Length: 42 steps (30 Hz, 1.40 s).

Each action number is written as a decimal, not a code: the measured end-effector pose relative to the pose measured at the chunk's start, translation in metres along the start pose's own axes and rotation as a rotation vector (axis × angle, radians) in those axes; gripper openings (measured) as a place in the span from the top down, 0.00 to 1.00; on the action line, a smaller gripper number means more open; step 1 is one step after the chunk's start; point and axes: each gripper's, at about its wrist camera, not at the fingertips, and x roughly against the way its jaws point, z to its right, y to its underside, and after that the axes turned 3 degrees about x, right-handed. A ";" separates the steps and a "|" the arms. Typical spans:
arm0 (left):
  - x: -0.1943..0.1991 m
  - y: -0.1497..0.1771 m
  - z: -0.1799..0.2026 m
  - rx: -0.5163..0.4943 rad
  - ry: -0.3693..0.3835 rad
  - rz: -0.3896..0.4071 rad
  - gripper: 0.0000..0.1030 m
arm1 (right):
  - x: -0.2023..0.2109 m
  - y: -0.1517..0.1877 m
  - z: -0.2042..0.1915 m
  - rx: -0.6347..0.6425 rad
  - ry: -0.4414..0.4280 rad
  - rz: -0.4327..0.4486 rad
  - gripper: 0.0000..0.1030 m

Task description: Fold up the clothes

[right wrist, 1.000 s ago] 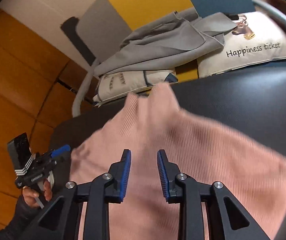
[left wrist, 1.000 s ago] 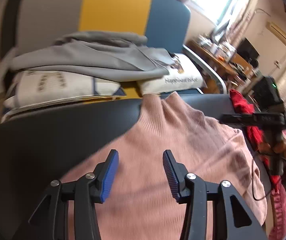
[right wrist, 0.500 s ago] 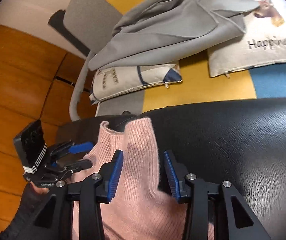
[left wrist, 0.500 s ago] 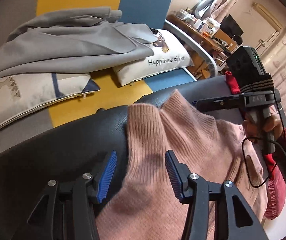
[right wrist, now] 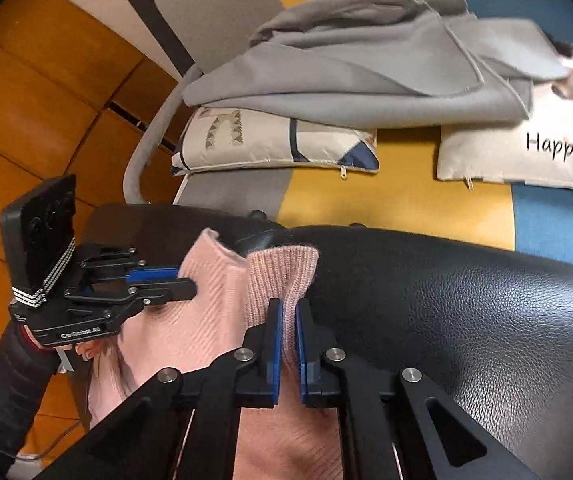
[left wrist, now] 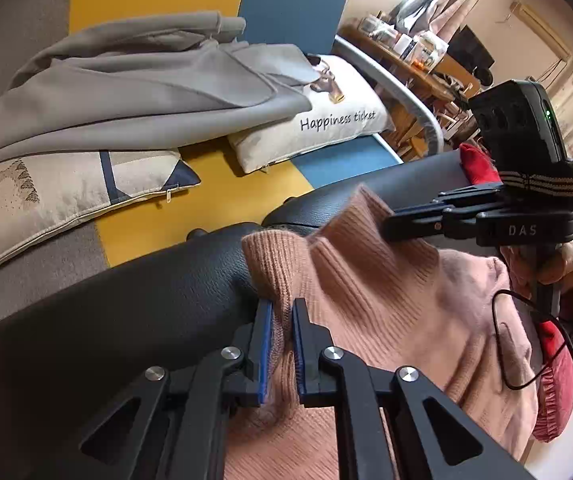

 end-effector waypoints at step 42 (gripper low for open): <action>0.098 0.229 0.089 0.047 0.012 0.160 0.90 | 0.096 0.242 -0.082 -0.037 0.057 0.104 0.88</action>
